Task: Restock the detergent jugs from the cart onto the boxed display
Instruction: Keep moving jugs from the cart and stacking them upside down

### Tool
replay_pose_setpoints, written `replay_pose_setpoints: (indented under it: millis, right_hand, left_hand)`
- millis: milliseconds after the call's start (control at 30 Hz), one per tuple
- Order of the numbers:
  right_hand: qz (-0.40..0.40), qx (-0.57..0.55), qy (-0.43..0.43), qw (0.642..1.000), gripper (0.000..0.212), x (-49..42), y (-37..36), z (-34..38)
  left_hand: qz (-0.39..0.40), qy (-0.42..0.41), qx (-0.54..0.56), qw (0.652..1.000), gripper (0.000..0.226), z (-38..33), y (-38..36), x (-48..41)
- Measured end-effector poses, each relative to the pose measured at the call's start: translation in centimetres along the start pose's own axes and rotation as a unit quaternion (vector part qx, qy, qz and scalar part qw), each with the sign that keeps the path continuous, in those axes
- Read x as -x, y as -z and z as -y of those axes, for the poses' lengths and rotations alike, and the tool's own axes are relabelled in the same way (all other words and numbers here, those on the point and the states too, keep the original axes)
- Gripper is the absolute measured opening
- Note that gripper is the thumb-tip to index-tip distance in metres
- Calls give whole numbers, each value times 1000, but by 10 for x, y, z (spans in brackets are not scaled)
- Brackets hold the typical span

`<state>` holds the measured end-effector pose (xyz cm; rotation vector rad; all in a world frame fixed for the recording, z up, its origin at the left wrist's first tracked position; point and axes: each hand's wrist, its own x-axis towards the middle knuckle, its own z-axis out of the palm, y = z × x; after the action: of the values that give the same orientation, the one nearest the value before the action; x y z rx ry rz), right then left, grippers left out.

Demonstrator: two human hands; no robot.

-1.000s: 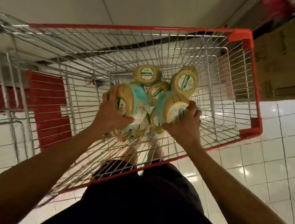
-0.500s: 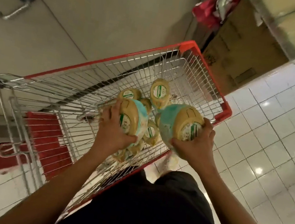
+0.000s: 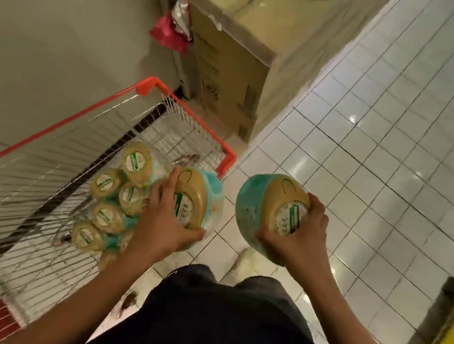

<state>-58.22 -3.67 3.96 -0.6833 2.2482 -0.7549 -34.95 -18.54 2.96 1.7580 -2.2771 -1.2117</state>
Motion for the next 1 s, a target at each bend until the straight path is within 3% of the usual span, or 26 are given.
replay_pose_setpoints:
  millis: [233,500,800,1000]
  right_hand:
    - [-23,-8,-22,999,130,-53,95,-48]
    - [-41,-22,-40,998,134,-143,162,-53]
    - [-51,-21,-21,998,134,-283,214,13]
    - [-20,-28,37,999,133,-363,247,93]
  left_hand:
    - [10,-32,0,999,149,-92,-53,-37]
    - [24,-62,-15,998,148,-183,-75,-124]
    - [39,-128,-54,990,149,-289,-49,-264]
    - [-11,-144,-58,988,143,-349,-7,-320]
